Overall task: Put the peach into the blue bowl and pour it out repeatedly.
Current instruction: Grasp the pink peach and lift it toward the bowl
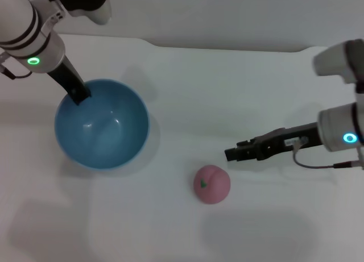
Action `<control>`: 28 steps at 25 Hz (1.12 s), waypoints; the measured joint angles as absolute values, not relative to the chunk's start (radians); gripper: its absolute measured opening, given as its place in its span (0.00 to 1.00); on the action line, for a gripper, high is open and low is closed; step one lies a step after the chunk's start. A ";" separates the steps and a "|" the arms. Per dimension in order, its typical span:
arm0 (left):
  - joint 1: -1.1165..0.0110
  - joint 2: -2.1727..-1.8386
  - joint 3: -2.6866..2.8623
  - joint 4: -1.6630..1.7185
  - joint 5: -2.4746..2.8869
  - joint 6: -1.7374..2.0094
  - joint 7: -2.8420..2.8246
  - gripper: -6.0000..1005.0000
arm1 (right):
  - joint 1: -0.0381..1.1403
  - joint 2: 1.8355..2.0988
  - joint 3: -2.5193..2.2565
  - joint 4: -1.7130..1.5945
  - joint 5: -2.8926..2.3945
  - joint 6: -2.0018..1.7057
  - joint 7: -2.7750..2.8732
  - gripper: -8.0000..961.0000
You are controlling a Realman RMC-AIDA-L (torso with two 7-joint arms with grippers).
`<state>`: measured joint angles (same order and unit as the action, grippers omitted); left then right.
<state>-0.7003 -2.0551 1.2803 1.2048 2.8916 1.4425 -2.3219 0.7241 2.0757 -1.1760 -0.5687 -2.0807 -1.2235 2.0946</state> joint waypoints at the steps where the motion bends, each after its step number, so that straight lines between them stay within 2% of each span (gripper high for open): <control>1: -0.699 -2.055 1.282 1.201 2.891 1.443 -2.322 0.00 | 0.726 2.076 -1.213 -0.580 -2.080 -1.209 2.122 0.51; 28: -0.709 -2.059 1.338 1.190 2.847 1.503 -2.327 0.00 | 0.749 2.086 -1.582 -0.594 -1.969 -1.070 2.291 0.51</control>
